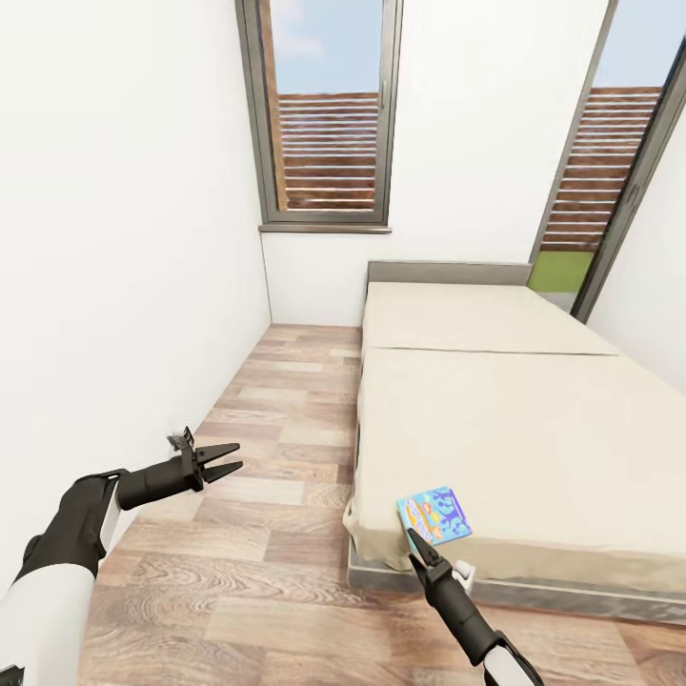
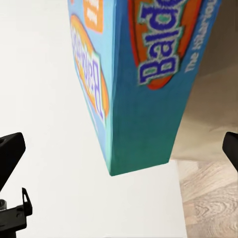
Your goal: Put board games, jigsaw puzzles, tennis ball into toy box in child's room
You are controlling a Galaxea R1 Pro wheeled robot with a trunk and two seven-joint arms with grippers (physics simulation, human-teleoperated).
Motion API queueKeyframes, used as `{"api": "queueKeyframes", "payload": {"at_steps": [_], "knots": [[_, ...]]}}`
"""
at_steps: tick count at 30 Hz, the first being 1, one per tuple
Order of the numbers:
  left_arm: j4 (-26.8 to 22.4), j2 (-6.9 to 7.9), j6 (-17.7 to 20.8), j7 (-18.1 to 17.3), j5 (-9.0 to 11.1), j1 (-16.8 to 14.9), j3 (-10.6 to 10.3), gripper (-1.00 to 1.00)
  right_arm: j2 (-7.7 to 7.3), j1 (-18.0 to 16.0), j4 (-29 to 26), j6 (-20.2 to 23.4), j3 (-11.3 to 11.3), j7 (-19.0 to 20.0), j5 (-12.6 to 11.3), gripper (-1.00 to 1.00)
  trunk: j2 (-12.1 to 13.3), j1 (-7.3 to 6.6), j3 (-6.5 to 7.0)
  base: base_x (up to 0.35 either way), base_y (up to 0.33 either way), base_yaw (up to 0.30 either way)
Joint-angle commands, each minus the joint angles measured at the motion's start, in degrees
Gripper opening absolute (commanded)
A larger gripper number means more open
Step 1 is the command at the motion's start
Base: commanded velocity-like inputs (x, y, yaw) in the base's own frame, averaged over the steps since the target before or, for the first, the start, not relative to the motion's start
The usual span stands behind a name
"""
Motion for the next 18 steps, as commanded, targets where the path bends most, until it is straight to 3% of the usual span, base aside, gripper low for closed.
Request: {"api": "queueKeyframes", "payload": {"at_steps": [1, 18], "knots": [[-0.04, -0.06, 0.60, -0.49, -0.61, -0.04, 0.15, 1.00, -0.01, -0.03, 0.02, 0.60, 0.00, 0.15, -0.64, 1.00, -0.02, 0.00, -0.05, 0.089, 0.000, 0.000], [-0.04, -0.03, 0.59, -0.49, -0.61, -0.05, 0.15, 1.00, -0.09, -0.03, 0.02, 0.60, -0.10, 0.22, -0.86, 1.00, -0.02, 0.00, -0.05, 0.021, 0.000, 0.000]]}}
